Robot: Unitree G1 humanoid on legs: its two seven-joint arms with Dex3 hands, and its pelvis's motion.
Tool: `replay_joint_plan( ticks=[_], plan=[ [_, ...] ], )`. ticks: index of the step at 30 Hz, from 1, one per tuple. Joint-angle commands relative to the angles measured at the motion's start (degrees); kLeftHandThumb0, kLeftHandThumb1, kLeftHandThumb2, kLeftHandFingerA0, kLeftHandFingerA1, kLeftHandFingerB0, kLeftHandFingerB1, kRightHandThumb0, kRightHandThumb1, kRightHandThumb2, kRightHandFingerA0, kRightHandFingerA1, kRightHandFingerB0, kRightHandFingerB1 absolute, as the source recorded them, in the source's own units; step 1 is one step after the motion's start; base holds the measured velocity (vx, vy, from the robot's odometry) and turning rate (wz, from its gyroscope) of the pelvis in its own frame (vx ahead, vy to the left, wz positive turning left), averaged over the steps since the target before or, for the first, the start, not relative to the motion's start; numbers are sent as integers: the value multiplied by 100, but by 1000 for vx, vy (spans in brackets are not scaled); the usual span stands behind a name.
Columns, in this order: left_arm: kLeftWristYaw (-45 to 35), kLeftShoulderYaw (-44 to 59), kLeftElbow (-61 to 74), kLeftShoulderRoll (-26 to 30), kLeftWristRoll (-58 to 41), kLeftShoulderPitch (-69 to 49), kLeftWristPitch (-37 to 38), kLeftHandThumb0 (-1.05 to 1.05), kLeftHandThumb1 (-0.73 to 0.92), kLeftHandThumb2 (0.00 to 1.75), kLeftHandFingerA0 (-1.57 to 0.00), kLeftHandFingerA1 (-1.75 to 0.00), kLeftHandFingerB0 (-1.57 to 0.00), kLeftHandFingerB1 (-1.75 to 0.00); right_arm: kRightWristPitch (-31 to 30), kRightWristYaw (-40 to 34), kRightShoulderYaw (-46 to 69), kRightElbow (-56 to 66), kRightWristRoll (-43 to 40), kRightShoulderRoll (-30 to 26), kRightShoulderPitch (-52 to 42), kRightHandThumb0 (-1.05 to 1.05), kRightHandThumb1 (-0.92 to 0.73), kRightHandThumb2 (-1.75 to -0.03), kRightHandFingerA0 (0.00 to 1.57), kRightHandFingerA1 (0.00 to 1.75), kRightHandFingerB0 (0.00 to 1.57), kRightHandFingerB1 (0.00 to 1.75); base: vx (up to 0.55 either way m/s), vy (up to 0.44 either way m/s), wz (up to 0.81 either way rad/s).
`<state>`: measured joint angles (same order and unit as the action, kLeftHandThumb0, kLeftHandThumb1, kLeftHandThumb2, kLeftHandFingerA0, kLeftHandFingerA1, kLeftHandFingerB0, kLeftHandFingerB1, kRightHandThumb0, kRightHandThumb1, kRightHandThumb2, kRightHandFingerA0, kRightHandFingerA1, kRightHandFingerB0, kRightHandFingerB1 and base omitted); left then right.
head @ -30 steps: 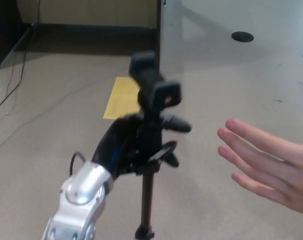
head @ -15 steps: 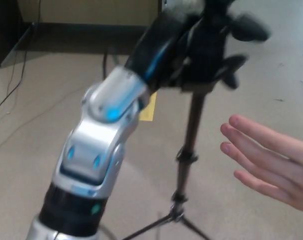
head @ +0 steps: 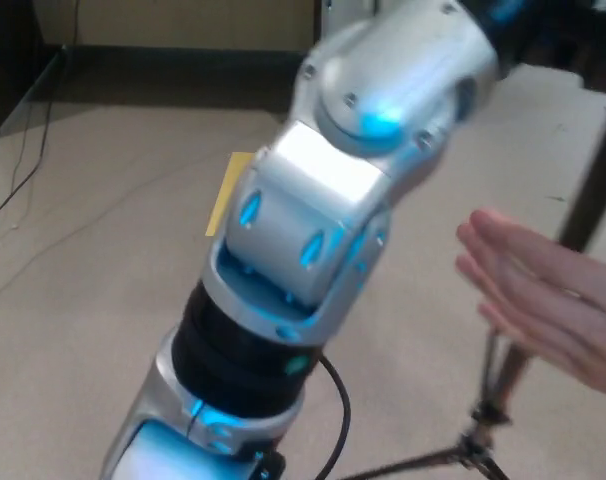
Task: There is a tripod standing in front of the robot and the robot extends its left arm to grab it. It lifts the tripod and passes it to a person.
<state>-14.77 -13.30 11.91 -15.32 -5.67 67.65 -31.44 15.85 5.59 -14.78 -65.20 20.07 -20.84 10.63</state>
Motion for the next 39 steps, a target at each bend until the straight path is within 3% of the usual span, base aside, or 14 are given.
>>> replay_joint_plan(
  ticks=[1, 10, 11, 14, 17, 18, 19, 21, 23, 28, 31, 32, 38, 39],
  plan=[
    [530, -226, 590, -779, -236, -150, -163, -17, 81, 63, -105, -114, -88, -76, -78, 51, -3, -59, 11, -55, -74, -42, -74, -62, 64, 43, 43, 35, 0, 0, 0],
    [868, -1220, 1385, -607, 41, -516, -13, -18, 72, 76, -109, -118, -85, -83, -75, -93, -94, -170, 98, -35, -224, -43, -75, -62, 62, 41, 44, 35, 0, 0, 0],
    [896, -1248, 1416, -603, 33, -537, -42, -18, 72, 75, -110, -117, -86, -82, -83, -93, -94, -165, 91, -31, -239, -49, -61, -88, 52, 54, 38, 48, 0, 0, 0],
    [872, -1277, 1427, -531, -60, -613, -6, -18, 74, 71, -110, -117, -86, -82, -66, -131, -109, -145, 103, -35, -240, -42, -75, -62, 63, 41, 44, 35, 0, 0, 0],
    [683, -1210, 1551, -362, -335, -740, -363, -23, 75, 62, -101, -98, -73, -51, -15, -85, -67, -140, 44, -29, -331, -48, -61, -88, 52, 54, 36, 47, 0, 0, 0],
    [570, -1228, 1537, -225, -367, -813, -328, -29, 66, 59, -82, -55, -49, -38, -38, -73, -82, -156, 61, -32, -318, -42, -74, -62, 63, 42, 42, 35, 0, 0, 0],
    [573, -1230, 1542, -220, -373, -816, -330, -29, 66, 59, -82, -55, -49, -38, -38, -73, -82, -155, 61, -32, -319, -42, -74, -62, 63, 42, 42, 35, 0, 0, 0],
    [360, -1346, 1631, 321, -123, -755, -425, -68, 44, 79, -7, -44, 0, -10, -41, -90, -99, -153, 78, -6, -283, -41, -74, -62, 65, 43, 43, 35, 0, 0, 0],
    [372, -1365, 1683, 447, -81, -854, -540, -72, 44, 78, 0, -10, 0, 0, -48, -101, -72, -149, 45, 16, -325, -42, -73, -62, 63, 41, 43, 34, 0, 0, 0],
    [287, -1236, 1879, 1062, 38, -914, -1017, -75, 51, 56, 0, 0, 0, 0, -50, -13, -24, -206, -10, 0, -383, -42, -74, -62, 63, 41, 44, 35, 0, 0, 0],
    [-82, -810, 1735, 1561, -239, -1252, -889, -79, 41, 72, 0, 0, 0, 0, -109, -59, -63, -169, 57, -13, -353, -42, -74, -62, 65, 44, 43, 35, 0, 0, 0],
    [-119, -608, 1745, 1735, -307, -1478, -908, -80, 41, 76, 0, 0, 0, 0, -100, -72, -102, -129, 105, -45, -375, -47, -61, -89, 58, 57, 37, 48, 0, 0, 0],
    [-172, -77, 1615, 2513, -30, -2481, -74, -80, 52, 56, 0, 0, 0, 0, -63, -72, -55, -57, 56, -112, -383, -41, -74, -62, 65, 44, 43, 35, 0, 0, 0],
    [-201, 60, 1503, 2626, -17, -2736, 260, -80, 51, 56, 0, 0, 0, 0, -93, -74, -57, -42, 65, -108, -325, -47, -60, -89, 57, 57, 37, 49, 0, 0, 0]
  ],
)
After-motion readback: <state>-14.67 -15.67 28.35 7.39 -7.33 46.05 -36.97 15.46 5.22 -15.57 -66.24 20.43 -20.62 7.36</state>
